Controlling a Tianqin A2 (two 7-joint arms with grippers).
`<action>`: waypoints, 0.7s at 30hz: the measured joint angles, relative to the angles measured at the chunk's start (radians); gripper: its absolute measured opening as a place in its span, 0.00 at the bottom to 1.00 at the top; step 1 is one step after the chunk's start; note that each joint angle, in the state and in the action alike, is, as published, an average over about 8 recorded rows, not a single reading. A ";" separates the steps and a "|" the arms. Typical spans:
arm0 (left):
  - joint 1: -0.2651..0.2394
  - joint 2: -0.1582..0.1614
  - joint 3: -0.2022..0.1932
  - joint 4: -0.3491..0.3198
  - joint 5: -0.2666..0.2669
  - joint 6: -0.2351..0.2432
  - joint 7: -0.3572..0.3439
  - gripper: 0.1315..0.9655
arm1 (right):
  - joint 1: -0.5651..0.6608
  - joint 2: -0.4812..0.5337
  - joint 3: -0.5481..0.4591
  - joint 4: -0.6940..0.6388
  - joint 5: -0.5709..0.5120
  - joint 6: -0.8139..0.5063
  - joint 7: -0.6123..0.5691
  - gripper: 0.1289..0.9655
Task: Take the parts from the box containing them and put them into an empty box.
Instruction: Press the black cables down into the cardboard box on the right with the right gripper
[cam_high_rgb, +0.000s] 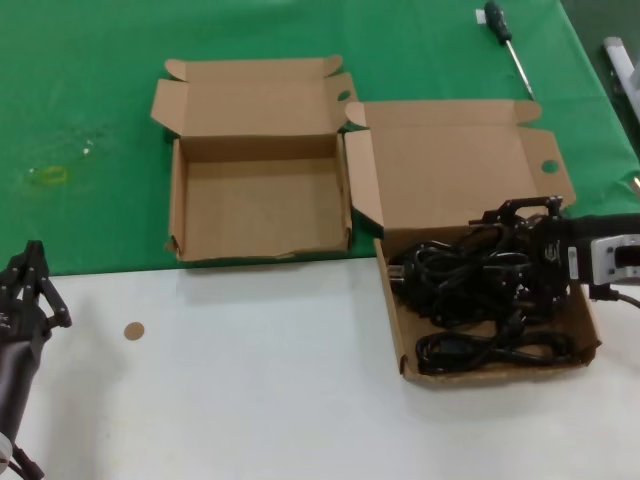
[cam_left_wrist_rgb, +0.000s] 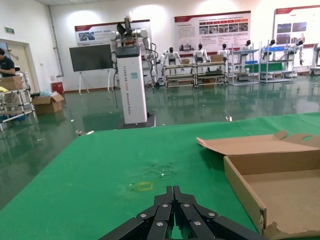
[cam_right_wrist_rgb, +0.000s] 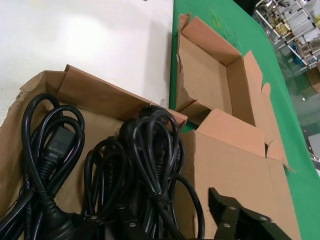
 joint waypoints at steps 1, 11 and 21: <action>0.000 0.000 0.000 0.000 0.000 0.000 0.000 0.02 | 0.001 -0.001 0.000 -0.001 0.000 -0.001 -0.001 0.57; 0.000 0.000 0.000 0.000 0.000 0.000 0.000 0.02 | 0.010 -0.013 -0.004 -0.021 0.001 -0.003 -0.015 0.30; 0.000 0.000 0.000 0.000 0.000 0.000 0.000 0.02 | 0.002 -0.007 -0.004 -0.017 0.004 -0.011 -0.009 0.17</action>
